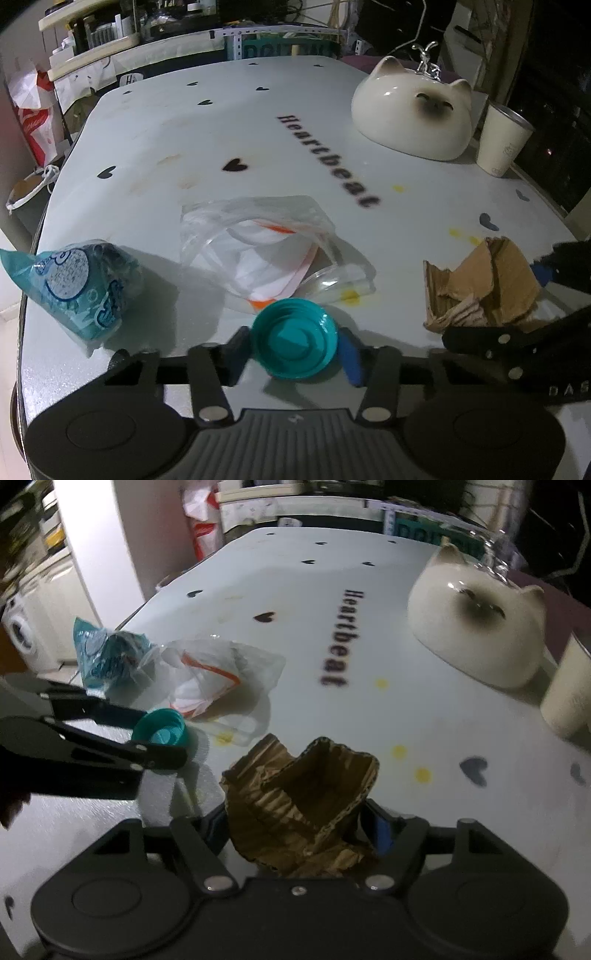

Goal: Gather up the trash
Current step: 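Grasp the teal bottle cap with left tool while right tool grasps cardboard, then carry the cap with left tool while right tool carries cardboard over wastebasket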

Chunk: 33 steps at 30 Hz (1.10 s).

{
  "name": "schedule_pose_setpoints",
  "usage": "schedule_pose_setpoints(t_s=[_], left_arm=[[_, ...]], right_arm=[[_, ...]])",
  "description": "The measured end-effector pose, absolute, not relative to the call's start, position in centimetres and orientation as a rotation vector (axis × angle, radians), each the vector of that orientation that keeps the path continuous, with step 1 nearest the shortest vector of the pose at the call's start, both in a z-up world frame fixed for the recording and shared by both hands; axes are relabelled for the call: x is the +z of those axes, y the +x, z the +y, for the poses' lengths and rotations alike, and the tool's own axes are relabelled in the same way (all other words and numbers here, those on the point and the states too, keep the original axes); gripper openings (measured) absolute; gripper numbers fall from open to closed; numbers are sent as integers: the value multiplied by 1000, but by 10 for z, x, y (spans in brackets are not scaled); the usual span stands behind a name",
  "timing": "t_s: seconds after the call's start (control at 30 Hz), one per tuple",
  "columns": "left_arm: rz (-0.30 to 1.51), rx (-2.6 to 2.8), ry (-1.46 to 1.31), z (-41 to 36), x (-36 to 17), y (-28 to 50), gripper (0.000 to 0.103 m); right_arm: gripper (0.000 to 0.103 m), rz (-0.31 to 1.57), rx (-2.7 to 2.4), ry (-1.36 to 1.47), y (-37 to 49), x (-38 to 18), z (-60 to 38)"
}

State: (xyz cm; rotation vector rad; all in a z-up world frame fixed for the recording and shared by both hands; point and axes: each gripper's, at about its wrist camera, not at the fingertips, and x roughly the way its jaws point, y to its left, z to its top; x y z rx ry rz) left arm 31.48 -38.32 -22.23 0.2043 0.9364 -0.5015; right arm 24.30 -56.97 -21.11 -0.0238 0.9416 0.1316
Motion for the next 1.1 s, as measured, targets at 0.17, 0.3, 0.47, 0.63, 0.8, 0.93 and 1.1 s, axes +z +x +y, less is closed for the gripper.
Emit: schedule_pose_setpoints(t_s=[0.17, 0.3, 0.47, 0.63, 0.8, 0.93, 1.1], left_arm=[[966, -504, 169, -380, -221, 311, 50], [999, -488, 132, -373, -218, 302, 50], [1013, -460, 96, -358, -209, 289, 50], [1006, -436, 79, -344, -195, 274, 50], [995, -413, 49, -327, -179, 259, 50], [978, -395, 28, -311, -166, 245, 50], [962, -369, 6, -290, -154, 228, 50]], right_arm=[[73, 956, 51, 47, 231, -211, -568], [72, 976, -15, 100, 223, -206, -569], [72, 981, -67, 133, 213, -195, -565], [72, 961, -84, 133, 202, -181, -557], [72, 941, -105, 130, 190, -166, -548], [72, 927, -111, 130, 177, -157, -536], [72, 909, -120, 120, 163, -146, -519]])
